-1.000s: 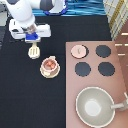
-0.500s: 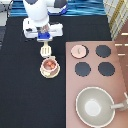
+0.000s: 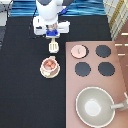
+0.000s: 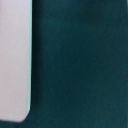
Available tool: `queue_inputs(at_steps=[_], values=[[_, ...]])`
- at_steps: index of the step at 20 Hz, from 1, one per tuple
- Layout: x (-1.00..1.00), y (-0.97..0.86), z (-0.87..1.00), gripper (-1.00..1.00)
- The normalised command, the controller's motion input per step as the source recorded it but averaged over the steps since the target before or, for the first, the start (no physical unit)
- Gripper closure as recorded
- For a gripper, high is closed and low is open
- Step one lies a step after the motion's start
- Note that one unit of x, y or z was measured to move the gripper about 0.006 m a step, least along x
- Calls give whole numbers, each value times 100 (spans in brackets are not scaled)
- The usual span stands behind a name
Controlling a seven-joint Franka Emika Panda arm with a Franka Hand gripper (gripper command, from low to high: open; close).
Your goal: Take the lid off the pot, put the pot on the plate, and use the tool to push the pot to the front of the table.
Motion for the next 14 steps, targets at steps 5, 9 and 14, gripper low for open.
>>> queue_inputs(at_steps=[5, 9, 14], values=[[-73, -7, -47, 100], [-46, -12, -47, 100], [3, -22, -47, 100]])
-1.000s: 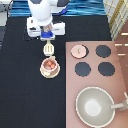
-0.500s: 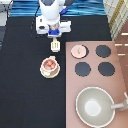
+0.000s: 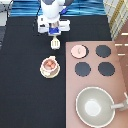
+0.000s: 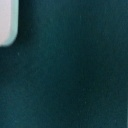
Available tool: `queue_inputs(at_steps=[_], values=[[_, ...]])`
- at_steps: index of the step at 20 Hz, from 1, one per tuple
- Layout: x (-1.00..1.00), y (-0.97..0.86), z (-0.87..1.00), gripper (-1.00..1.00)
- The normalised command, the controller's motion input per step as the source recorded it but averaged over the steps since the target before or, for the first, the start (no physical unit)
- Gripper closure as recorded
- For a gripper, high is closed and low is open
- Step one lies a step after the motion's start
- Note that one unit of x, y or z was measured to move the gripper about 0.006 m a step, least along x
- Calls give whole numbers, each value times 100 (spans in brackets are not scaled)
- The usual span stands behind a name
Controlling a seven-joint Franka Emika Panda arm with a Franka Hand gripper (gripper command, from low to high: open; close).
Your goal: Take the lid off the pot, put the pot on the plate, and use the tool to push the pot to the front of the table.
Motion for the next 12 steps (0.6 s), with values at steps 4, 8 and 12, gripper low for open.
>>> queue_inputs(at_steps=[4, 8, 12], values=[[45, -14, -30, 100], [84, -11, -1, 100], [92, 0, 2, 100]])
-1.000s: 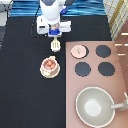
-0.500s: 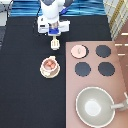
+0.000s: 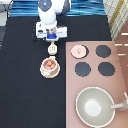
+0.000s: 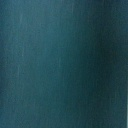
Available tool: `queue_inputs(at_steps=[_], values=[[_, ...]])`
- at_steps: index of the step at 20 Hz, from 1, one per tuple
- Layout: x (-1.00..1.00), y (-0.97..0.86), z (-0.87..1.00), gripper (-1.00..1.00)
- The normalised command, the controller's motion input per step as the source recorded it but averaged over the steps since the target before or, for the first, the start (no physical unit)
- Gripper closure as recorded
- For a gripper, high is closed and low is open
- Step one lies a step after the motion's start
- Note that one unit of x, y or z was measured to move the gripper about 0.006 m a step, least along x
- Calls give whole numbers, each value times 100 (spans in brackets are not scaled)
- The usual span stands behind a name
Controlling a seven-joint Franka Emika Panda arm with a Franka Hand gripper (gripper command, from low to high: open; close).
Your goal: Take the lid off the pot, put the pot on the plate, and use the tool to push the pot to the front of the table.
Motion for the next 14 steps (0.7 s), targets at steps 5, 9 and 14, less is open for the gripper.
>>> queue_inputs(at_steps=[5, 9, 14], values=[[93, 0, 20, 100], [96, -1, 25, 100], [95, -15, 24, 100]])
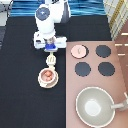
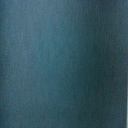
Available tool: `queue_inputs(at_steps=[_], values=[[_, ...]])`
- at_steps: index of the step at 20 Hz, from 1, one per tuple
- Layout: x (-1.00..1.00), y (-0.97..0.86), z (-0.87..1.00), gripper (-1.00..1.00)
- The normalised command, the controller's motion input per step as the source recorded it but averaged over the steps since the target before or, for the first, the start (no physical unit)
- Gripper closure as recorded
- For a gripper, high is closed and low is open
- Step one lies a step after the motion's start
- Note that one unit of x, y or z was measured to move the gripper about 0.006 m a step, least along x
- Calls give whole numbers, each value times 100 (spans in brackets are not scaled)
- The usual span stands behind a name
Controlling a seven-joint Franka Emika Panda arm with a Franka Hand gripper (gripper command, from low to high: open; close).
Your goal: Take the lid off the pot, put the pot on the plate, and use the tool to push the pot to the front of the table.
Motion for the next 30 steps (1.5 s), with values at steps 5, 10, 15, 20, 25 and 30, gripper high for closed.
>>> queue_inputs(at_steps=[5, 10, 15, 20, 25, 30], values=[[91, -37, 8, 100], [90, -39, 14, 100], [98, -22, 32, 100], [72, -6, 77, 100], [-53, -1, 71, 100], [-87, -14, 10, 100]])
